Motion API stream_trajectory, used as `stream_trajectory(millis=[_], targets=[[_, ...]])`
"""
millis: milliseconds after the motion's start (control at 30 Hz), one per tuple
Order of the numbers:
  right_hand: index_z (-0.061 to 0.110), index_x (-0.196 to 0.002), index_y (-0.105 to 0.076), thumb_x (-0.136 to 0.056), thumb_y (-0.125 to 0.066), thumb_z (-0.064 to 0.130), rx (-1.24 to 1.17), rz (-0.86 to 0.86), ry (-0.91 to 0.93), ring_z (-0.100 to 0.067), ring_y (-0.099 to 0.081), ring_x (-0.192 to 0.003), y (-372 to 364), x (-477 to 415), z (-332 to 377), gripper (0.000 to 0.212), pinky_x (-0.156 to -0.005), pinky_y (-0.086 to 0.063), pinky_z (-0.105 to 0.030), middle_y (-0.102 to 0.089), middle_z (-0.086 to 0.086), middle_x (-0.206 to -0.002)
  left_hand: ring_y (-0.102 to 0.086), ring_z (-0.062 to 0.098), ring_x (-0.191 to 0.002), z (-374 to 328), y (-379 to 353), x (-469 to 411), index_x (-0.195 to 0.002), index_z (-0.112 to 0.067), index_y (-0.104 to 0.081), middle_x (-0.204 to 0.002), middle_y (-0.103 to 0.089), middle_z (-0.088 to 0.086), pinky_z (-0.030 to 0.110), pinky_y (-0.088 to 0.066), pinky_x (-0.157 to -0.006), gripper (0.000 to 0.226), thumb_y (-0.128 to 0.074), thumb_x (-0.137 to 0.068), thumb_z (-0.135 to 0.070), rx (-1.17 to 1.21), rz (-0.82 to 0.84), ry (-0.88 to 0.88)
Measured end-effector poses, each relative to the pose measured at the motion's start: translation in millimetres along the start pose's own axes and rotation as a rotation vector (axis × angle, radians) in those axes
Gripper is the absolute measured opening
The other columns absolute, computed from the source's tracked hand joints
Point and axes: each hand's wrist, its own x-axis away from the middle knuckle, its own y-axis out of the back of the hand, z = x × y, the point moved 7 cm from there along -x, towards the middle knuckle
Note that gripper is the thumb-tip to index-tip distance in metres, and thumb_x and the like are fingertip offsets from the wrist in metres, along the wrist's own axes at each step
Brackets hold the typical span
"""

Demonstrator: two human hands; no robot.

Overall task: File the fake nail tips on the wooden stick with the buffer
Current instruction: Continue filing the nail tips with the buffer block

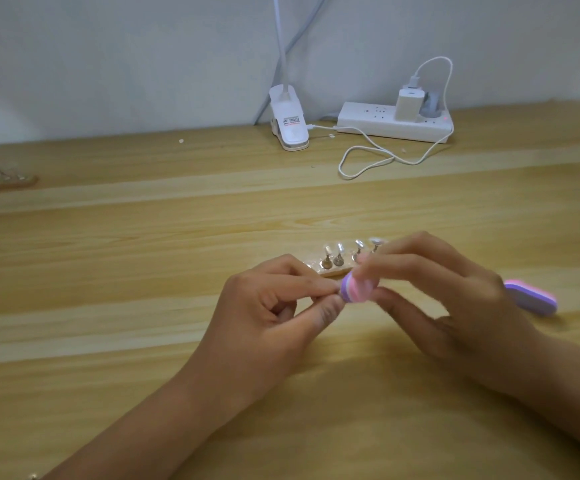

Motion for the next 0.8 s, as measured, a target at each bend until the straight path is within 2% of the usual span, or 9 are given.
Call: stream_trajectory(millis=[67,133,233,300,367,433,567,667,800], targets=[[0.003,-0.104,-0.073,-0.097,-0.059,0.007,-0.017,0.014,0.044,-0.023,-0.065,-0.097,-8,2,10,0.016,-0.088,-0.051,-0.032,-0.066,-0.009,-0.102,-0.036,0.032,-0.047,1,0,0,-0.09,-0.032,-0.08,-0.073,-0.062,-0.011,0.033,-0.027,-0.046,0.015,-0.074,-0.076,-0.033,0.048,-0.004,0.017],[0.003,-0.104,-0.073,-0.096,-0.059,0.005,-0.004,0.023,0.08,-0.024,-0.064,-0.095,-10,3,13,0.016,-0.086,-0.051,-0.032,-0.066,-0.01,-0.101,-0.034,0.028,-0.045,0,1,1,-0.089,-0.03,-0.08,-0.075,-0.064,-0.009,0.032,-0.026,-0.046,0.017,-0.072,-0.076,-0.036,0.064,-0.002,0.02],[0.003,-0.102,-0.072,-0.095,-0.061,0.006,0.003,-0.001,0.003,-0.023,-0.065,-0.093,0,1,-1,0.014,-0.084,-0.052,-0.036,-0.066,-0.008,-0.1,-0.032,0.022,-0.043,1,1,-1,-0.086,-0.027,-0.081,-0.079,-0.067,-0.002,0.029,-0.024,-0.044,0.01,-0.074,-0.078,-0.027,0.051,0.007,0.034],[0.003,-0.103,-0.072,-0.095,-0.06,0.005,-0.02,0.0,0.008,-0.023,-0.065,-0.094,-5,2,3,0.014,-0.085,-0.052,-0.035,-0.064,-0.007,-0.102,-0.039,0.035,-0.047,2,0,-1,-0.088,-0.031,-0.08,-0.076,-0.065,-0.003,0.035,-0.026,-0.045,0.012,-0.076,-0.076,-0.031,0.071,0.012,0.047],[0.002,-0.106,-0.073,-0.095,-0.06,0.004,-0.028,0.011,0.062,-0.024,-0.064,-0.094,-11,4,12,0.016,-0.086,-0.051,-0.032,-0.063,-0.006,-0.104,-0.041,0.039,-0.051,2,1,0,-0.089,-0.031,-0.08,-0.072,-0.063,-0.008,0.037,-0.027,-0.047,0.017,-0.075,-0.074,-0.035,0.088,0.007,0.052],[0.002,-0.105,-0.072,-0.095,-0.06,0.005,-0.008,0.021,0.047,-0.024,-0.064,-0.094,-8,4,7,0.016,-0.085,-0.052,-0.034,-0.065,-0.009,-0.101,-0.035,0.034,-0.048,2,1,0,-0.089,-0.027,-0.081,-0.073,-0.063,-0.009,0.033,-0.025,-0.046,0.014,-0.077,-0.076,-0.03,0.077,0.008,0.05],[0.003,-0.104,-0.071,-0.096,-0.059,0.008,-0.033,0.02,-0.012,-0.025,-0.065,-0.092,-5,2,3,0.015,-0.084,-0.052,-0.036,-0.065,-0.009,-0.099,-0.028,0.009,-0.044,3,0,-1,-0.088,-0.024,-0.081,-0.074,-0.063,-0.007,0.025,-0.023,-0.045,0.014,-0.074,-0.076,-0.027,0.078,0.014,0.06],[0.004,-0.105,-0.072,-0.096,-0.059,0.005,-0.028,0.042,0.054,-0.025,-0.064,-0.092,-12,4,13,0.015,-0.085,-0.051,-0.032,-0.065,-0.009,-0.1,-0.029,0.01,-0.044,3,1,0,-0.088,-0.022,-0.08,-0.075,-0.064,-0.009,0.023,-0.024,-0.044,0.02,-0.074,-0.073,-0.033,0.094,0.01,0.058],[0.002,-0.103,-0.071,-0.096,-0.063,0.004,-0.028,0.026,-0.048,-0.026,-0.065,-0.091,-3,1,-4,0.01,-0.082,-0.052,-0.039,-0.065,-0.009,-0.096,-0.032,0.021,-0.044,3,0,-2,-0.088,-0.023,-0.081,-0.079,-0.066,0.001,0.03,-0.025,-0.045,0.013,-0.073,-0.078,-0.027,0.06,0.005,0.051]])
